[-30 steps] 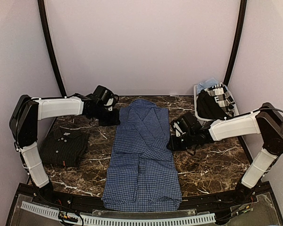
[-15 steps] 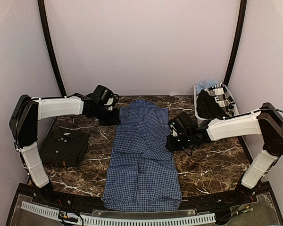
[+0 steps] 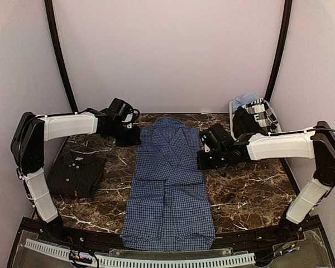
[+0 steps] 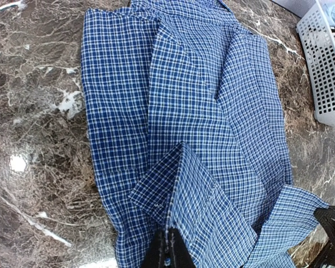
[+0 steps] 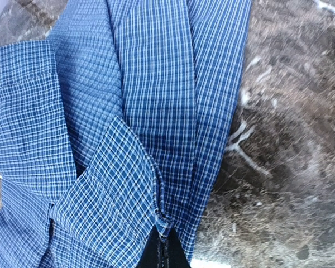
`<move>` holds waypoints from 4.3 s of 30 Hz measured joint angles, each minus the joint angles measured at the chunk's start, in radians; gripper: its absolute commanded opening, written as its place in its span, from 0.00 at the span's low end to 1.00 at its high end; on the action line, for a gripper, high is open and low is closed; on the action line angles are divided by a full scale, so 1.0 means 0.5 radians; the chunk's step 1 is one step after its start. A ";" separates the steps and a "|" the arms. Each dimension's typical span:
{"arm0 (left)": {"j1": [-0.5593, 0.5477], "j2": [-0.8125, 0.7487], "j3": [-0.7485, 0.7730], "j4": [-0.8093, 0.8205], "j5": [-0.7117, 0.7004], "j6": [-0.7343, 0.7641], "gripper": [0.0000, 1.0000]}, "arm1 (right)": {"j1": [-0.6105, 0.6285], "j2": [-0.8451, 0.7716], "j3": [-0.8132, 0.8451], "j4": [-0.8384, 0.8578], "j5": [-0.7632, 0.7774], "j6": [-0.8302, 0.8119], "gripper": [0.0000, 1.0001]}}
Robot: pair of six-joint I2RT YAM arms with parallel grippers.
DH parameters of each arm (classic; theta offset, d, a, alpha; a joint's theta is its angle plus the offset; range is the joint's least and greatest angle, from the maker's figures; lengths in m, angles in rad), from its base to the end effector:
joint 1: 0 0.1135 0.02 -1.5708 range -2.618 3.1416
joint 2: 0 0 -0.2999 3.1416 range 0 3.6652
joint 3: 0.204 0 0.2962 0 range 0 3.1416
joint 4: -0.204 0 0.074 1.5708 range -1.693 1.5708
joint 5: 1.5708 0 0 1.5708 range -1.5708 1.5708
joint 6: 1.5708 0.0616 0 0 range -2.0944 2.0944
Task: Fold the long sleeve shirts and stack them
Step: Flatten out the crumpled shirt at the center of the board.
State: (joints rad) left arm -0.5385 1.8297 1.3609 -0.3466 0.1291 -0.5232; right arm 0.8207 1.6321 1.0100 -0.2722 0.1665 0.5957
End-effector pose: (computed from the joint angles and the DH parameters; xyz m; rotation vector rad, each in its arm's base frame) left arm 0.4039 -0.2506 0.2275 0.0825 2.4777 -0.6360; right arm 0.2757 0.2809 0.1875 -0.2071 2.4851 0.4124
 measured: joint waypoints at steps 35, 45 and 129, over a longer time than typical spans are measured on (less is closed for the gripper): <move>1.331 0.252 1.419 -0.517 -0.170 0.241 0.00 | -1.551 -0.056 1.547 -0.523 -0.042 -0.526 0.00; 1.444 0.265 1.663 -0.617 -0.192 0.256 0.00 | -1.743 -0.012 1.743 -0.623 -0.159 -0.533 0.00; 0.019 -0.661 -1.000 -0.647 0.426 0.042 0.51 | -0.249 -0.725 -0.617 -0.699 -0.505 -0.090 0.53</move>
State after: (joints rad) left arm -0.5289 1.4994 0.8608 -0.6701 0.3420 -0.5022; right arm 0.6960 1.2697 0.7013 -0.6216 -0.0860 0.5507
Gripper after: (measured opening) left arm 0.510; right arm 0.526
